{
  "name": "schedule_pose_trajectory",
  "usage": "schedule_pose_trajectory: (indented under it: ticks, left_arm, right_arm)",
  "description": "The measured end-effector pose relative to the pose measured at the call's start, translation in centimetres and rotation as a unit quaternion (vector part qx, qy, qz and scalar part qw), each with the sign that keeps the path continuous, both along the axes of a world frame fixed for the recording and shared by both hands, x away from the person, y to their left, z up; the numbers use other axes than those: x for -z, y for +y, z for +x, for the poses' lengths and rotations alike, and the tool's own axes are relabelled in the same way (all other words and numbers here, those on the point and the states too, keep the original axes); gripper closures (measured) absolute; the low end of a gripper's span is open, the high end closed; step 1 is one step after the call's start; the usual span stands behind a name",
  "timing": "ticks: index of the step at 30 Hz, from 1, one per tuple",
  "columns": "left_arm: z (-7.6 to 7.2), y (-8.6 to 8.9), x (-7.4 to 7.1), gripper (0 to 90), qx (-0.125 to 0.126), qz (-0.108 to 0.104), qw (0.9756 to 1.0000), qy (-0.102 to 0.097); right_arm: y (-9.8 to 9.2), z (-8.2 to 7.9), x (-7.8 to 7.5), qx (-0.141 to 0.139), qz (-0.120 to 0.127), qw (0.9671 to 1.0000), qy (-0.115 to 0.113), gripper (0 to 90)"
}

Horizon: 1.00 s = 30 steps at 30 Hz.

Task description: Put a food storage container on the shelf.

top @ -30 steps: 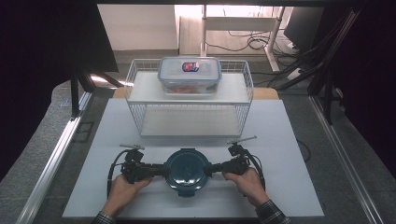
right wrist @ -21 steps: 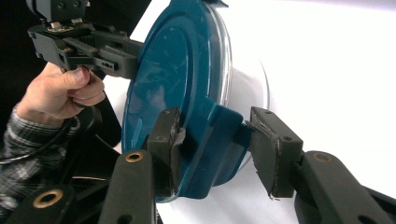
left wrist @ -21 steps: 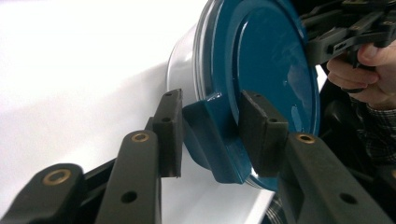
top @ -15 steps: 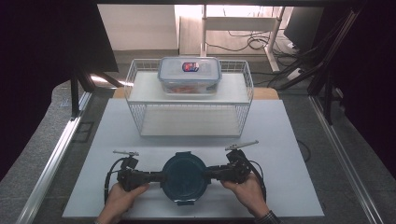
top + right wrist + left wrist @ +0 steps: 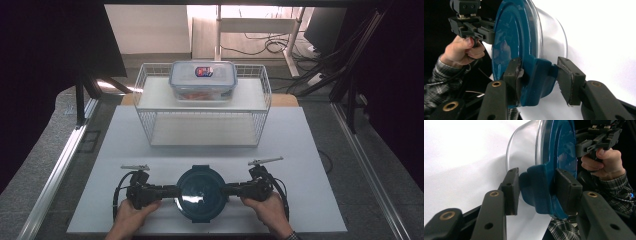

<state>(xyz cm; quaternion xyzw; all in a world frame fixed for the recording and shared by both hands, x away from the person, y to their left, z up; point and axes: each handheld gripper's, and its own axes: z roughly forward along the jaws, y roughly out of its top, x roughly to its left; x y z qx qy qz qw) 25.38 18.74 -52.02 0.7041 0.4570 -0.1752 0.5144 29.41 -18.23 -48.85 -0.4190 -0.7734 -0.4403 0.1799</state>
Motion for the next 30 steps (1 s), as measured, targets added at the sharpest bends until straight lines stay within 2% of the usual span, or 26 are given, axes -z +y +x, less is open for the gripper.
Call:
schedule_pose_trajectory:
  ticks: [2,3,6,9,12,13,16,17,18,20,21,22,23,24,25,26,27,29,30]
  left_arm:
    - [-0.3,-0.1,-0.1,56.8,-0.002,0.002,1.0,-0.004]
    - [-0.5,-0.2,-0.2,56.8,-0.001,0.006,0.9999,-0.011]
    - [-0.8,-0.3,-0.3,56.8,-0.006,0.008,0.9999,-0.013]
    - [-0.8,-0.4,-0.6,57.5,-0.009,0.007,0.9999,-0.012]
    - [-0.6,-0.5,-0.7,58.0,-0.012,0.006,0.9999,-0.011]
    - [-0.4,-0.5,-0.8,58.2,-0.013,0.006,0.9998,-0.012]
    - [0.2,-0.6,-1.8,58.3,-0.013,0.002,0.9996,-0.025]
    - [0.5,-0.6,-2.9,58.3,-0.012,0.008,0.9991,-0.041]
    - [0.5,-0.6,-2.9,58.2,-0.012,0.008,0.9991,-0.041]
    - [1.0,-0.5,-4.1,58.2,-0.012,0.012,0.9983,-0.056]
    - [1.3,-0.4,-4.7,58.2,-0.012,0.013,0.9979,-0.062]
    - [1.5,-0.3,-5.3,58.2,-0.011,0.013,0.9975,-0.068]
    - [1.8,-0.3,-5.9,58.2,-0.011,0.014,0.9972,-0.073]
    - [2.1,-0.2,-6.5,58.2,-0.011,0.014,0.9968,-0.078]
    - [2.7,-0.1,-7.6,58.2,-0.009,0.016,0.9961,-0.086]
    - [2.7,-0.1,-7.6,58.2,-0.009,0.016,0.9961,-0.086]
    - [3.1,0.0,-8.2,58.2,-0.01,0.018,0.9956,-0.091]
    - [3.8,0.1,-9.4,58.2,-0.01,0.02,0.9949,-0.098]
    - [4.2,0.2,-10.0,58.2,-0.01,0.021,0.9946,-0.101]
  right_arm:
    - [-0.3,-0.2,0.3,0.004,0.011,0.9997,0.019,55.6]
    - [-0.4,-0.3,0.5,0.003,0.014,0.9996,0.025,55.6]
    - [-0.5,-0.4,0.7,0.002,0.021,0.999,0.039,56.1]
    - [-0.8,-0.5,0.8,0.009,0.03,0.9983,0.049,57.7]
    - [-0.9,-0.6,0.7,0.007,0.029,0.9985,0.045,57.7]
    - [-0.9,-0.5,0.3,0.01,0.025,0.9993,0.024,57.8]
    - [-1.0,-0.3,-0.4,0.011,0.027,0.9995,0.012,57.9]
    - [-1.0,0.1,-1.3,0.011,0.031,0.9995,-0.005,57.9]
    - [-1.0,0.2,-1.8,0.011,0.033,0.9993,-0.012,57.9]
    - [-1.0,0.4,-2.3,0.011,0.034,0.9992,-0.019,57.8]
    - [-0.8,0.8,-3.5,0.011,0.034,0.9987,-0.036,57.8]
    - [-0.8,0.8,-3.5,0.011,0.034,0.9987,-0.036,57.8]
    - [-0.7,1.2,-4.7,0.01,0.034,0.998,-0.052,57.8]
    - [-0.7,1.2,-4.7,0.01,0.034,0.998,-0.052,57.8]
    - [-0.5,1.8,-5.9,0.009,0.034,0.9971,-0.067,57.7]
    - [-0.5,2.1,-6.5,0.01,0.035,0.9967,-0.072,57.8]
    - [-0.5,2.1,-6.5,0.01,0.035,0.9967,-0.072,57.8]
    - [-0.2,3.2,-8.1,0.009,0.037,0.9957,-0.085,57.7]
    - [-0.2,3.2,-8.1,0.009,0.037,0.9957,-0.085,57.7]
